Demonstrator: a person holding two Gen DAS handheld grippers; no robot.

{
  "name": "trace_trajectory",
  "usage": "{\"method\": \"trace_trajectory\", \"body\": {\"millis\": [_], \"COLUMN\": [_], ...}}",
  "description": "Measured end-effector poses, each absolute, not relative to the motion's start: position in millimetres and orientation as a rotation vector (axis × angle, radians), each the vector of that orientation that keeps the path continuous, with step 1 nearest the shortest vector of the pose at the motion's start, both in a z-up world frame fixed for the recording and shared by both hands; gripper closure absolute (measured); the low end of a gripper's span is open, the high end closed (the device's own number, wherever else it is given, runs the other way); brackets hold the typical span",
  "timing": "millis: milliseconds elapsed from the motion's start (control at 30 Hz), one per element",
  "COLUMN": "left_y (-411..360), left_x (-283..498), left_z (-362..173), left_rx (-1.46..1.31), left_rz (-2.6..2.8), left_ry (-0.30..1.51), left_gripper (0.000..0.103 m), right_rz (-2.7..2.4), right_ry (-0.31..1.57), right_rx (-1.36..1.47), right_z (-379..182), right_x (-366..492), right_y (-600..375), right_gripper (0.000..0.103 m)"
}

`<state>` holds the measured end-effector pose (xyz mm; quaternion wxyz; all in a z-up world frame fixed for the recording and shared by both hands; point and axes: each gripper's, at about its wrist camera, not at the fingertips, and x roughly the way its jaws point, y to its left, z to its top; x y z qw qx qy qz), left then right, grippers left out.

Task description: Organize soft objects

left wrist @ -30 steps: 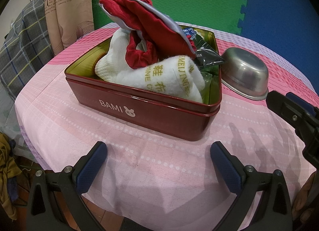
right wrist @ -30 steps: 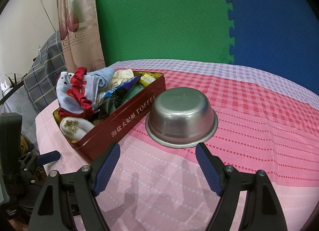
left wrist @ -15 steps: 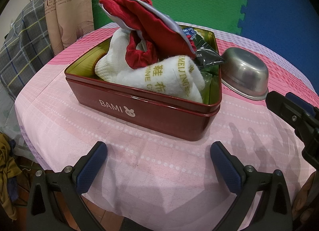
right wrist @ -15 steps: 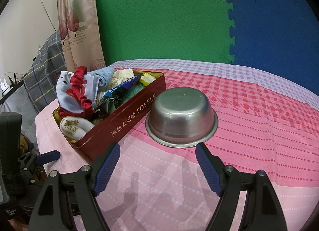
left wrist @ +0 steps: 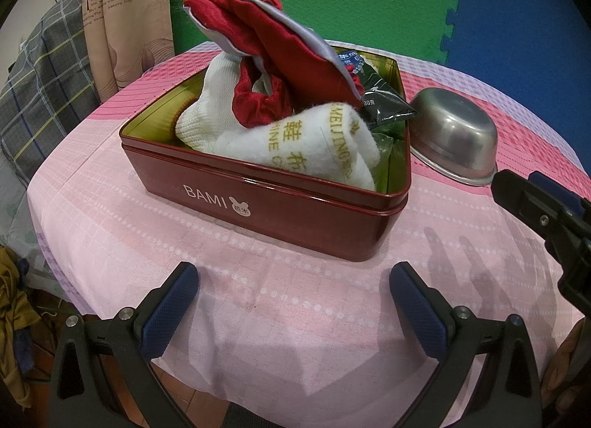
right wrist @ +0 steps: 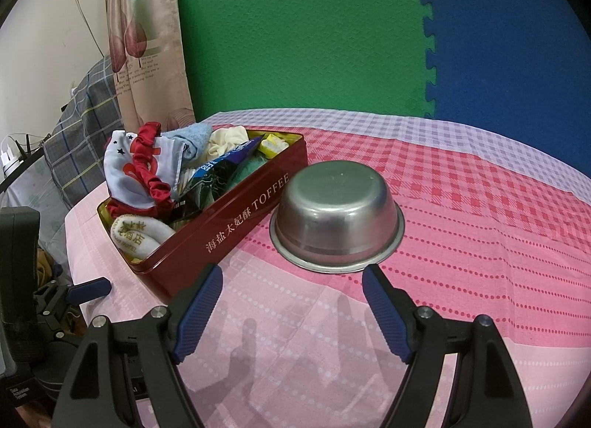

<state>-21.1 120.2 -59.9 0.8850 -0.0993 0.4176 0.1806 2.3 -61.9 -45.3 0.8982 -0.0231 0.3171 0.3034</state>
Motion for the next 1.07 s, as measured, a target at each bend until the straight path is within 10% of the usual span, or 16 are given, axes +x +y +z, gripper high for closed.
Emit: {"method": "trace_trajectory", "body": {"millis": [1067], "left_y": [131.7], "left_x": [-33.3], "left_z": [-28.1], "left_rx": [-0.203], "left_rz": [0.382], "left_ry": [0.852], "left_gripper": [0.001], "right_rz": [0.593], "right_ry": [0.646], "right_rx": [-0.013], "right_z": [-37.2], "right_x": [5.9], "right_y": [-88.3], "right_gripper": [0.023]}}
